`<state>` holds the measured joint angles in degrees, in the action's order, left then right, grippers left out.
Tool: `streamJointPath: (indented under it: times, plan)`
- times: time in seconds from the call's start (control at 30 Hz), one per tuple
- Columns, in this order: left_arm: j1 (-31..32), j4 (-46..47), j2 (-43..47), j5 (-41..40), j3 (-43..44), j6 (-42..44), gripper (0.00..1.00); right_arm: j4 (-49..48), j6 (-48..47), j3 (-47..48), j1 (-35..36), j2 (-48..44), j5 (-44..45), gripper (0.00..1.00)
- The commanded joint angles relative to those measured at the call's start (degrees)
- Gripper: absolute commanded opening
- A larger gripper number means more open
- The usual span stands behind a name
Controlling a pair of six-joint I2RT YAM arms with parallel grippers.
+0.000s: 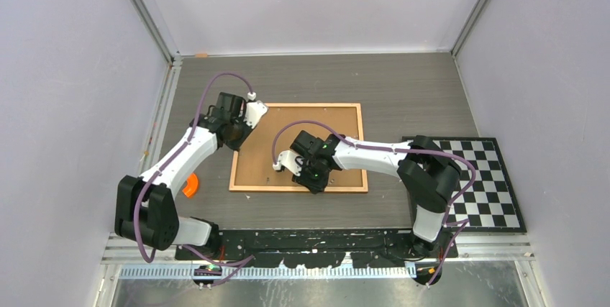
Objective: Take the photo out of the frame
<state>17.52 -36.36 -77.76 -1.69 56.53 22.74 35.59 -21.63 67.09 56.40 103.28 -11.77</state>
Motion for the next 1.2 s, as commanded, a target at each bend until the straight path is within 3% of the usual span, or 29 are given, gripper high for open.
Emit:
streamJointPath:
  times: [0.0,0.57,1.17]
  plan:
    - [0.2,1.5,0.6,-0.9,-0.5,1.1,0.00,-1.3,2.7,0.3,0.6,2.6,-1.5,0.01]
    - [3.6,-7.0,2.4,1.4,-0.5,0.0,0.00,-1.6,3.2,0.9,0.6,3.4,-1.6,0.01]
    - [3.6,1.9,1.8,5.4,-4.6,-6.4,0.00,-1.5,3.3,0.8,0.6,3.2,-1.7,0.00]
